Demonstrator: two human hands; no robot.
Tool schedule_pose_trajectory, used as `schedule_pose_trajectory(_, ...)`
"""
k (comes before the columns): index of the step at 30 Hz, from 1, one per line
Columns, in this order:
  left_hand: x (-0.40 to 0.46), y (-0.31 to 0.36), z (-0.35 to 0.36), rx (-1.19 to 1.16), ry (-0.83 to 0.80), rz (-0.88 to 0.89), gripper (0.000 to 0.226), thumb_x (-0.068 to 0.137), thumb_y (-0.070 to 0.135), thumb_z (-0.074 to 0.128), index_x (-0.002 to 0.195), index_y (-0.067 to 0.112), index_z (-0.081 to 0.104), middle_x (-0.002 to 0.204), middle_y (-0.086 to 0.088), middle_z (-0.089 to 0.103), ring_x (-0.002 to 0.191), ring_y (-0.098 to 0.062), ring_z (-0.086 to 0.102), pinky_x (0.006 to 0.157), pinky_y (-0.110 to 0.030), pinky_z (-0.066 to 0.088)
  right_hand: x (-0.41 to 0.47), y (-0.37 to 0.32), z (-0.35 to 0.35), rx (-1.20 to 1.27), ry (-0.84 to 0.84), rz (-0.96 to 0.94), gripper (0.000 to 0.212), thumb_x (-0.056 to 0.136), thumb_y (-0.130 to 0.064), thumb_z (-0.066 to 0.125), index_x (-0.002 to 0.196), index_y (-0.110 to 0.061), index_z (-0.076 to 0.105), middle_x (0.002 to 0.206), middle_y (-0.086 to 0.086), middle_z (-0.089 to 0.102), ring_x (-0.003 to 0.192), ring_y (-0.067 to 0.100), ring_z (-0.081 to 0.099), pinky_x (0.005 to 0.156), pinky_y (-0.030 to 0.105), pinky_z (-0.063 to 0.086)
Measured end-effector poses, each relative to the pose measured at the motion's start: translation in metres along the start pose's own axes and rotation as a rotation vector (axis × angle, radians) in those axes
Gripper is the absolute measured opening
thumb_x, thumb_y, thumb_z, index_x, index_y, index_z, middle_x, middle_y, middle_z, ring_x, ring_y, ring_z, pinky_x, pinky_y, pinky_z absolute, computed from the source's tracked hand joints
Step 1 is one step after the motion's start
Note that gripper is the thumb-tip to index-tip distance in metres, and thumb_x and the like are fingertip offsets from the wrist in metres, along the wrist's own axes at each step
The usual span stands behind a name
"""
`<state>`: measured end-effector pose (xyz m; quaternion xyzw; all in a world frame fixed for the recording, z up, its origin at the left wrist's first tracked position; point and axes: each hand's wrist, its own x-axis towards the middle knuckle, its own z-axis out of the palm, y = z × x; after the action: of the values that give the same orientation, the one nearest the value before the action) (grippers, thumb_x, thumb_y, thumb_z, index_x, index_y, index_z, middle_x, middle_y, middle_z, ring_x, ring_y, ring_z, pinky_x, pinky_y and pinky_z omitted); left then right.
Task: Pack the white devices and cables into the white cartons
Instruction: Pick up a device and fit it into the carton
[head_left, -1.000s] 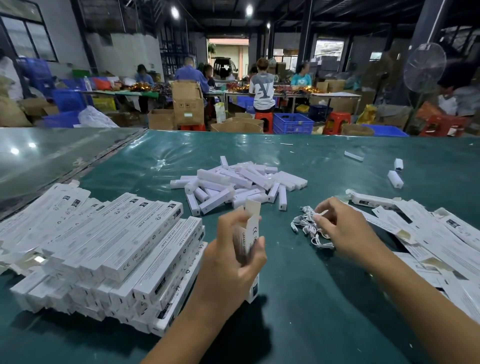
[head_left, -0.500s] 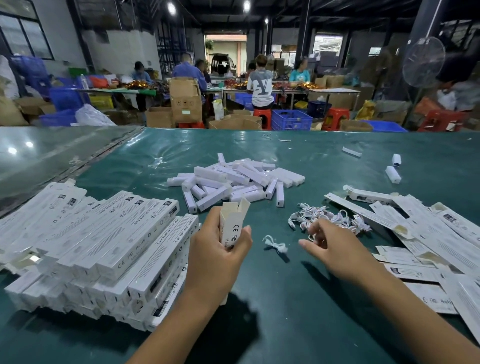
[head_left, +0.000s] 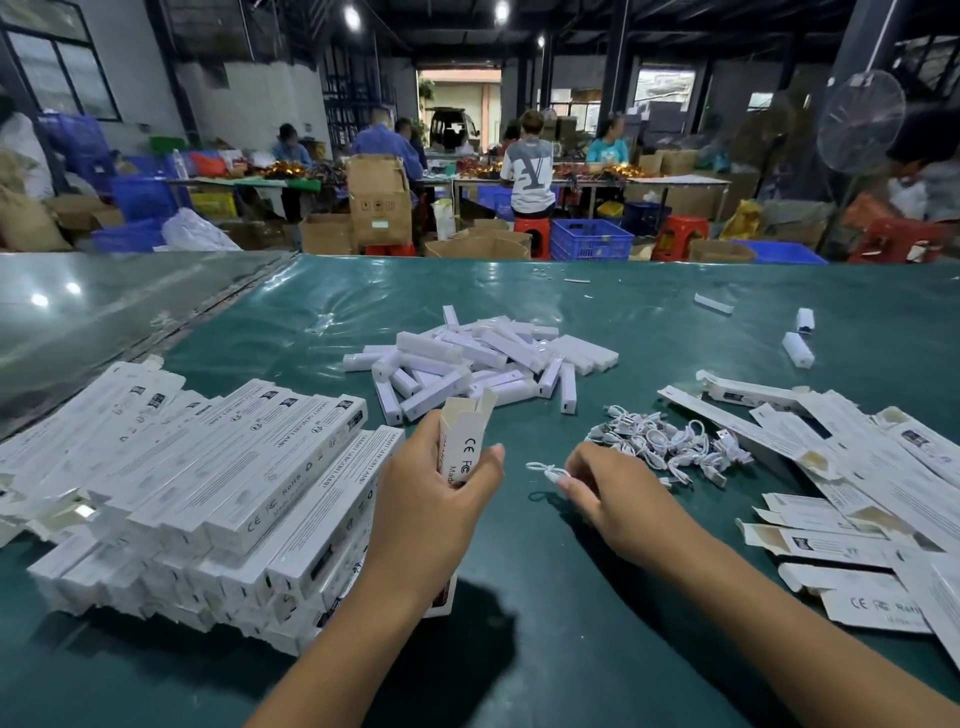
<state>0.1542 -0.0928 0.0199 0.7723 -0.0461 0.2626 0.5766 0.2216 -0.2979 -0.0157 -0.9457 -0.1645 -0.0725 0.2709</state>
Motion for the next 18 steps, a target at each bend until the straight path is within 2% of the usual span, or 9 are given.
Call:
schedule_pose_trajectory(3, 0.002, 0.001, -0.003, -0.066, -0.036, -0.044, 0.015, 0.088, 0.030, 0.076, 0.080, 0.026, 0.063, 0.061, -0.001, 0.061, 0.053, -0.016, 0.056, 0.048, -0.021, 0.048, -0.018, -0.014, -0.009, 0.311, 0.013, -0.101, 0.011, 0.100, -0.025, 0.063, 0.090, -0.021, 0.061, 0.071, -0.004, 0.067, 0.060, 0.009, 0.063, 0.060, 0.032, 0.052)
schedule_pose_trajectory(4, 0.003, 0.002, -0.003, -0.112, -0.063, -0.076, 0.016, 0.089, 0.031, 0.076, 0.079, 0.026, 0.064, 0.060, 0.000, 0.062, 0.051, -0.013, 0.055, 0.049, -0.017, 0.046, -0.025, -0.021, -0.013, 0.402, 0.013, -0.161, 0.009, 0.099, -0.024, 0.064, 0.091, -0.021, 0.063, 0.071, -0.004, 0.068, 0.058, 0.009, 0.063, 0.059, 0.027, 0.052)
schedule_pose_trajectory(6, 0.004, 0.003, -0.006, -0.268, -0.170, -0.169, 0.021, 0.085, 0.038, 0.077, 0.076, 0.023, 0.066, 0.062, -0.003, 0.064, 0.050, -0.017, 0.055, 0.051, -0.023, 0.045, -0.034, -0.035, -0.023, 0.590, 0.014, -0.246, 0.010, 0.095, -0.027, 0.066, 0.095, -0.017, 0.066, 0.073, 0.000, 0.068, 0.057, 0.011, 0.062, 0.059, 0.021, 0.050)
schedule_pose_trajectory(8, 0.004, 0.004, -0.009, -0.432, -0.333, -0.243, 0.024, 0.078, 0.045, 0.079, 0.074, 0.023, 0.068, 0.064, -0.004, 0.061, 0.051, -0.022, 0.052, 0.055, -0.030, 0.043, -0.040, -0.046, -0.032, 0.751, 0.036, -0.254, 0.016, 0.090, -0.027, 0.068, 0.096, -0.012, 0.068, 0.072, 0.003, 0.068, 0.057, 0.011, 0.061, 0.058, 0.019, 0.049)
schedule_pose_trajectory(11, 0.001, 0.005, -0.007, -0.597, -0.485, -0.248, 0.033, 0.073, 0.044, 0.085, 0.078, 0.016, 0.069, 0.065, -0.004, 0.058, 0.052, -0.021, 0.049, 0.053, -0.027, 0.043, -0.046, -0.057, -0.036, 0.869, 0.064, -0.228, 0.014, 0.087, -0.022, 0.069, 0.093, -0.009, 0.070, 0.070, 0.006, 0.068, 0.056, 0.014, 0.060, 0.057, 0.021, 0.050)
schedule_pose_trajectory(15, -0.004, 0.008, 0.001, -0.613, -0.442, -0.203, 0.086, 0.061, 0.060, 0.088, 0.091, -0.013, 0.054, 0.072, -0.016, 0.058, 0.056, -0.024, 0.048, 0.050, -0.028, 0.042, -0.054, -0.067, -0.029, 0.948, 0.097, -0.249, 0.016, 0.088, -0.028, 0.073, 0.096, -0.014, 0.076, 0.075, 0.009, 0.072, 0.063, 0.018, 0.068, 0.062, 0.024, 0.055)
schedule_pose_trajectory(18, -0.006, 0.010, 0.002, -0.614, -0.432, -0.190, 0.092, 0.058, 0.063, 0.087, 0.094, -0.015, 0.052, 0.069, -0.014, 0.059, 0.054, -0.023, 0.047, 0.051, -0.029, 0.041, -0.057, -0.073, -0.032, 1.044, 0.054, -0.275, 0.030, 0.083, -0.036, 0.082, 0.098, -0.011, 0.075, 0.078, 0.007, 0.075, 0.068, 0.016, 0.072, 0.064, 0.022, 0.056)
